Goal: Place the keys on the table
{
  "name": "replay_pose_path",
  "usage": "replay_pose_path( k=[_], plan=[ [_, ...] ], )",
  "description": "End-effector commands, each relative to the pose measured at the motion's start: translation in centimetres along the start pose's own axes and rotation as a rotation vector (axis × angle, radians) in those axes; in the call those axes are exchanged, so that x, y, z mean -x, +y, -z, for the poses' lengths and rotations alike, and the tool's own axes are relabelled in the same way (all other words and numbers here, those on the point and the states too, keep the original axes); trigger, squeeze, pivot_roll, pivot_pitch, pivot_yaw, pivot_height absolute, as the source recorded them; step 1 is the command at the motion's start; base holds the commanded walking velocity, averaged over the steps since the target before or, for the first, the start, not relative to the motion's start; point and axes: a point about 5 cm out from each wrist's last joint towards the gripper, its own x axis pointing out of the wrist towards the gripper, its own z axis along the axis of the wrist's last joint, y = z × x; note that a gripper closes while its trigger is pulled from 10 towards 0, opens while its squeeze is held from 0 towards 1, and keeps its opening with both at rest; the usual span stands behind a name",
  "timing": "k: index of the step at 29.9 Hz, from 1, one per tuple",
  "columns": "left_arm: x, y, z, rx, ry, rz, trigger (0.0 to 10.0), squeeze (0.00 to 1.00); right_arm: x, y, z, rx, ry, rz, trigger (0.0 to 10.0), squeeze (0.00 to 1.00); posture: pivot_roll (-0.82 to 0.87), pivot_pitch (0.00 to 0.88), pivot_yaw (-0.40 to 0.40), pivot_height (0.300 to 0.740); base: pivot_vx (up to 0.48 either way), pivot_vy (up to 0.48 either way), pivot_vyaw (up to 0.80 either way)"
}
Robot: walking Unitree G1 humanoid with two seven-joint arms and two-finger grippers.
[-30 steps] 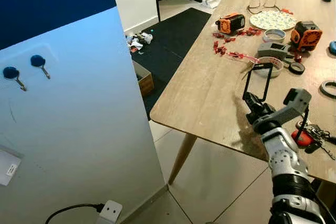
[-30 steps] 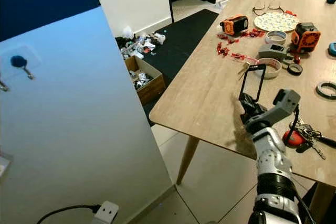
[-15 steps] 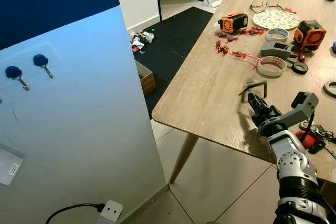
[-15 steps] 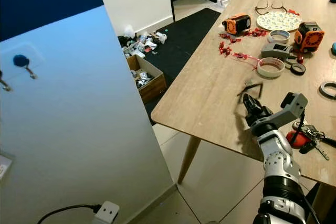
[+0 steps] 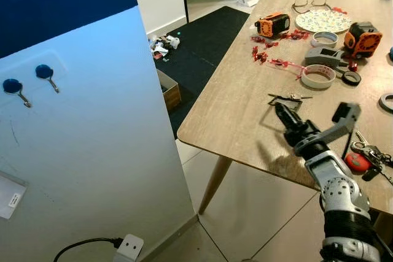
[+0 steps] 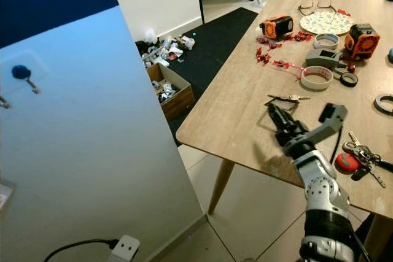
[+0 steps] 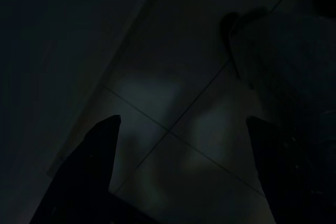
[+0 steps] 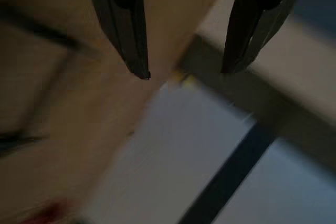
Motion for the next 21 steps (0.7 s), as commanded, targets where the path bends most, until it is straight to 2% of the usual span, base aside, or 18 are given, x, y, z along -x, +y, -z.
replay_pose_path(
  k=[1,5,8,10,12,14,17,18,19,20,21],
  plan=[
    [0.1,0.1,0.9,0.011,0.029,0.011,10.0,0.0,-0.2,0.9,0.7,-0.003,0.049,-0.063,10.0,0.0,-0.16,0.071,0.142,0.74,0.0,0.0,0.0],
    [0.1,0.1,0.8,0.014,0.027,0.013,10.0,0.0,-0.4,1.6,1.0,0.006,0.066,-0.102,10.0,0.0,-0.16,0.068,0.138,0.74,0.0,0.0,0.0],
    [0.1,0.1,0.8,0.014,0.027,0.014,10.0,0.0,-0.6,1.6,0.4,0.015,0.024,-0.095,10.0,0.0,-0.16,0.068,0.138,0.74,0.0,0.0,0.0],
    [0.1,0.0,0.8,0.016,0.027,0.015,10.0,0.0,-0.7,1.2,-0.6,0.078,-0.028,-0.035,10.0,0.0,-0.16,0.068,0.138,0.74,0.0,0.0,0.0],
    [0.1,0.0,0.8,0.014,0.029,0.016,10.0,0.0,-0.9,-0.4,-2.7,0.175,-0.106,0.14,10.0,0.0,-0.16,0.068,0.138,0.74,0.0,0.0,0.0],
    [0.1,0.0,0.8,0.013,0.029,0.016,10.0,0.0,-0.8,-0.6,-3.1,0.19,-0.116,0.164,10.0,0.0,-0.16,0.068,0.138,0.74,0.0,0.0,0.0],
    [0.1,0.0,0.8,0.01,0.03,0.018,10.0,0.0,-0.8,-0.9,-4.9,0.312,-0.139,0.239,10.0,0.0,-0.16,0.072,0.139,0.74,0.0,0.0,0.0],
    [0.1,0.0,0.8,0.009,0.03,0.018,10.0,0.0,-0.7,-1.2,-5.9,0.423,-0.132,0.297,4.5,0.0,-0.17,0.07,0.138,0.74,0.0,0.0,0.0],
    [0.1,0.0,0.8,0.009,0.03,0.018,10.0,0.0,-0.7,-1.2,-5.9,0.423,-0.132,0.297,4.5,0.0,-0.17,0.07,0.138,0.74,0.0,0.0,0.0],
    [0.1,0.0,0.9,0.008,0.031,0.018,10.0,0.0,-0.7,-1.4,-6.9,0.517,-0.128,0.344,0.0,0.0,-0.17,0.069,0.137,0.74,0.0,0.0,0.0],
    [0.1,-0.1,0.9,0.008,0.031,0.019,10.0,0.0,-0.8,-1.6,-7.8,0.601,-0.127,0.383,0.0,0.0,-0.17,0.069,0.137,0.74,0.0,0.0,0.0]
  ],
)
